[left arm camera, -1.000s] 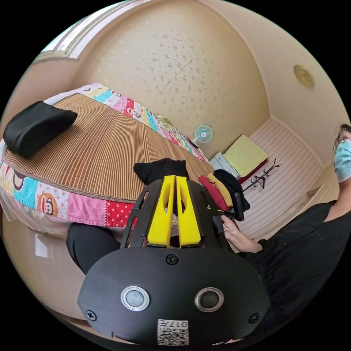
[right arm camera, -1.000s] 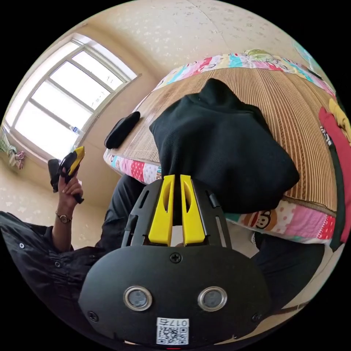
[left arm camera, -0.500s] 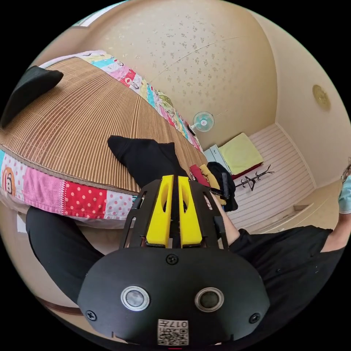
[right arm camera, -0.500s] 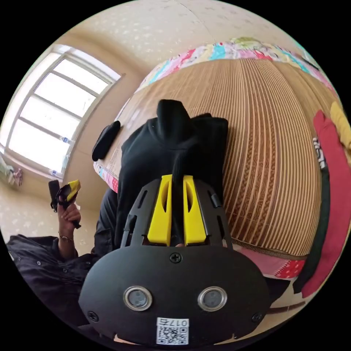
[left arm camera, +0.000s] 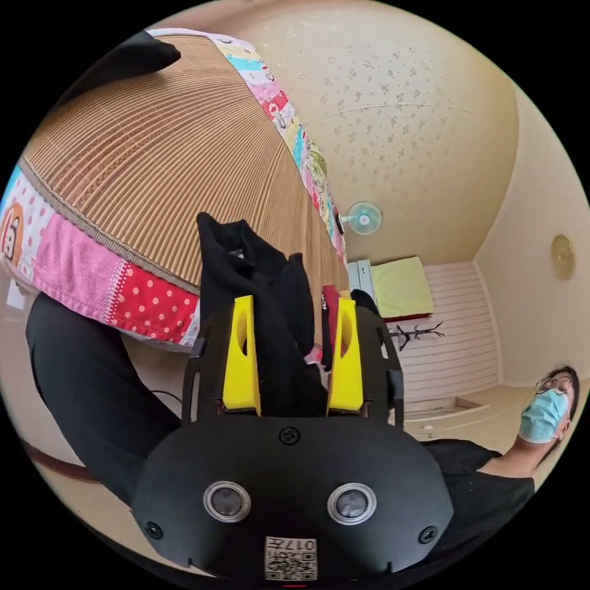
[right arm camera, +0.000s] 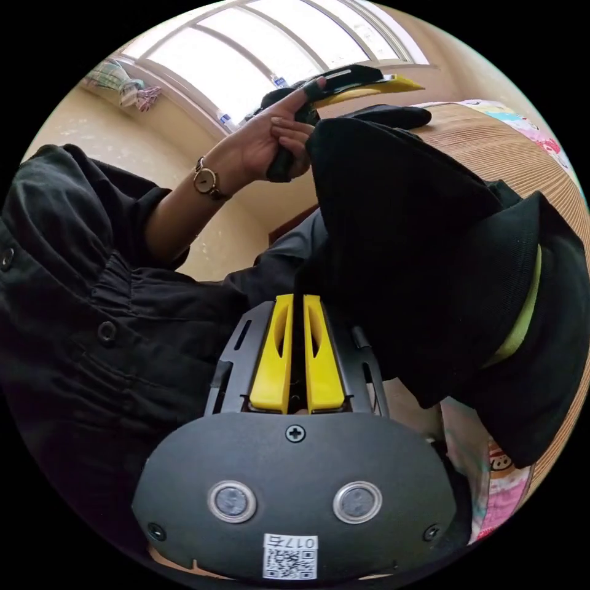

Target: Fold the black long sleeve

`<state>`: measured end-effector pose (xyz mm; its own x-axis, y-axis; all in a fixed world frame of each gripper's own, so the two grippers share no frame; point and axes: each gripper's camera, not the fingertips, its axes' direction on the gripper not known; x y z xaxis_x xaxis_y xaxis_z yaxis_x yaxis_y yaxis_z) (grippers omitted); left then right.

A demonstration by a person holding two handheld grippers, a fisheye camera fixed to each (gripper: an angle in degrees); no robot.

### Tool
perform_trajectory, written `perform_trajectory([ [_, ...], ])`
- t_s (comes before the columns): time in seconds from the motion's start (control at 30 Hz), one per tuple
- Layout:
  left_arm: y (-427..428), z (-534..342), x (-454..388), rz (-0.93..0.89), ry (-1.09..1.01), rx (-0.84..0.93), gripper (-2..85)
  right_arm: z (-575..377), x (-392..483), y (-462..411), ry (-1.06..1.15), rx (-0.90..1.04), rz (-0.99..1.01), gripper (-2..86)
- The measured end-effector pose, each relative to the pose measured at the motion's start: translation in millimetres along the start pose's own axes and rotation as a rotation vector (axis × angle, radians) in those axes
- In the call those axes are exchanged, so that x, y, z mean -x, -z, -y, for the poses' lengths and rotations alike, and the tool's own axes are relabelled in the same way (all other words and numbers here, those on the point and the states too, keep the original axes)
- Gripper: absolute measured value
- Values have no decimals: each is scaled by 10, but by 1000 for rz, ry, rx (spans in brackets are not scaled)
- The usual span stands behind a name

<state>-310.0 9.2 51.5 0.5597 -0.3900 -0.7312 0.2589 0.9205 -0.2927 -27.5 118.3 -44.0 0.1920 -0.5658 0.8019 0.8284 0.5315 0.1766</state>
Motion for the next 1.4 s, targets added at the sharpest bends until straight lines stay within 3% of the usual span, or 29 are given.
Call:
perform_trajectory([
  [0.07, -130, 47, 141, 125, 32, 82, 166, 12, -47, 47, 7, -25, 22, 29],
  [0.13, -127, 21, 301, 106, 54, 83, 144, -16, -109, 234, 44, -82, 72, 29],
  [0.37, 196, -140, 1208, -414, 201, -73, 106, -320, -211, 541, 181, -69, 79, 28],
  [0.5, 172, -178, 1486, -348, 288, 30, 120, -526, -301, 580, 137, -101, 122, 26],
  [0.73, 305, -144, 1442, -462, 127, 48, 45, -855, -260, 651, 114, -139, 160, 18],
  [0.87, 473, -95, 859, -546, -282, 133, 40, -1223, -391, 1069, 55, -324, 200, 22],
  [1.0, 943, -129, 161, -961, -690, 71, 38, -1737, -444, 1769, 6, -552, 100, 27],
  [1.2, 1872, -409, -1030, -1375, -1345, 62, 39, -2148, 9, 2620, 74, -763, -162, 33],
  [1.3, 2067, -436, -1511, -1577, -1478, 193, 38, -2220, 147, 2730, 115, -808, -195, 36],
  [1.4, 2055, -653, -1934, -1658, -1533, 355, 37, -2297, 187, 2730, 106, -898, -160, 46],
])
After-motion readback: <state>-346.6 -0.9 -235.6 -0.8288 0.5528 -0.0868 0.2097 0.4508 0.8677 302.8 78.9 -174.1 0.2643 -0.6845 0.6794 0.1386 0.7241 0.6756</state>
